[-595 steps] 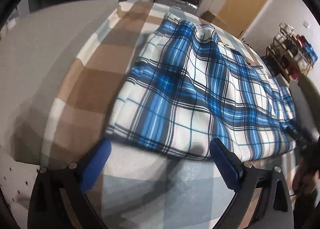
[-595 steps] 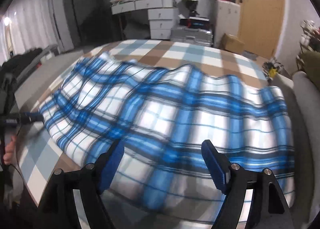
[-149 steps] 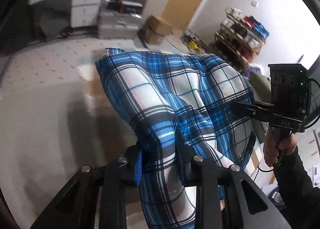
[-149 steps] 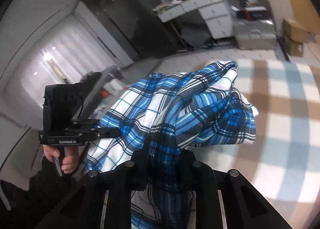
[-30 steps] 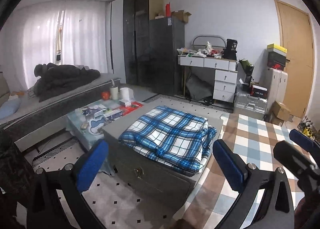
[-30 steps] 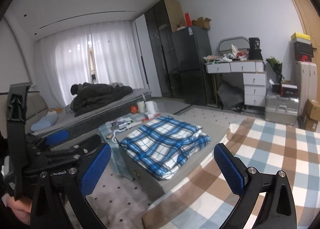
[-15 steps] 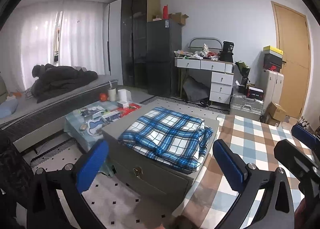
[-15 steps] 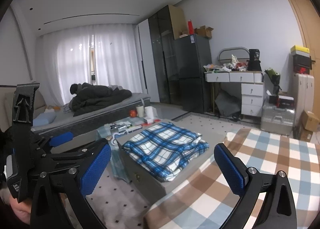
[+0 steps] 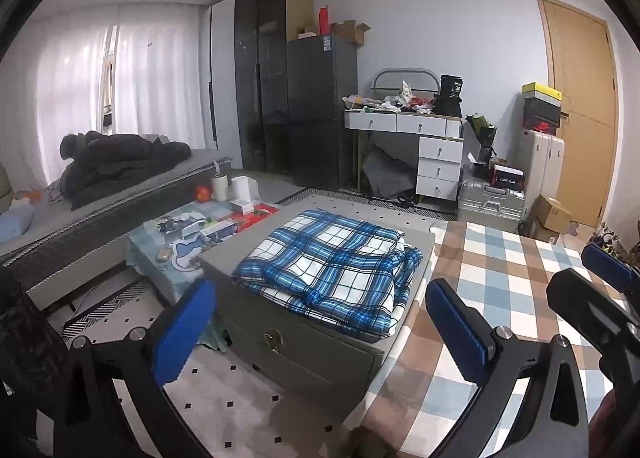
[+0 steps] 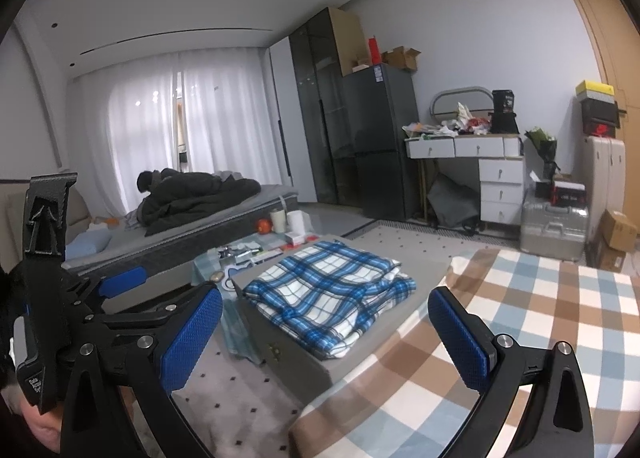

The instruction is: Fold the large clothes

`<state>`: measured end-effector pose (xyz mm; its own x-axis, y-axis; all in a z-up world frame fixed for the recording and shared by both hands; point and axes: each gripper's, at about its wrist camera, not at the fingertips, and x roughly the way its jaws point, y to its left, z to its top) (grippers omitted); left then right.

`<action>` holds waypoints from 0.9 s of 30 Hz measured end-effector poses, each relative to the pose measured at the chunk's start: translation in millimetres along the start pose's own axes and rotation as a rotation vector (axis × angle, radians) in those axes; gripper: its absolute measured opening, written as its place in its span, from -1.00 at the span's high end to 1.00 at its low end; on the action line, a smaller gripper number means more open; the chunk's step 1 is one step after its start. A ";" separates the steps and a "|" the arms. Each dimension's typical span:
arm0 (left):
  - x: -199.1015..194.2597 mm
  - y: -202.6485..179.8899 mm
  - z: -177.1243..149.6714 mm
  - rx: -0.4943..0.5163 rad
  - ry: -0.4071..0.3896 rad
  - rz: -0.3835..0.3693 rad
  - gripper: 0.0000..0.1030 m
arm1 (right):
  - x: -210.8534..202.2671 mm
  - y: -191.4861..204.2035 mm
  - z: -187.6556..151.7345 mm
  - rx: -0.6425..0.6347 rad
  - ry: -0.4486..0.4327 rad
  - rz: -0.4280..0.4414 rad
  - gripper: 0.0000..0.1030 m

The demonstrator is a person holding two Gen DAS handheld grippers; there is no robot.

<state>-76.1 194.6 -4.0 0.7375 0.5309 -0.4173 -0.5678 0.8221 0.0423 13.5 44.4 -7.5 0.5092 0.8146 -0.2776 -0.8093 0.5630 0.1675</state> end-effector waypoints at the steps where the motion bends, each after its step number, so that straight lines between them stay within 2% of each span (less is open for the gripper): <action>1: -0.9 -0.4 -0.4 0.002 0.000 0.001 -0.98 | -0.1 0.0 -0.1 0.000 -0.001 -0.003 -1.00; 27: 1.4 -2.5 2.6 0.040 -0.004 -0.008 -0.98 | -8.0 1.5 3.5 -0.007 -0.023 -0.022 -1.00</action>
<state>-72.7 193.8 -2.2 0.7435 0.5254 -0.4138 -0.5469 0.8337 0.0758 9.2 39.2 -1.7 0.5335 0.8050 -0.2594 -0.7999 0.5799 0.1546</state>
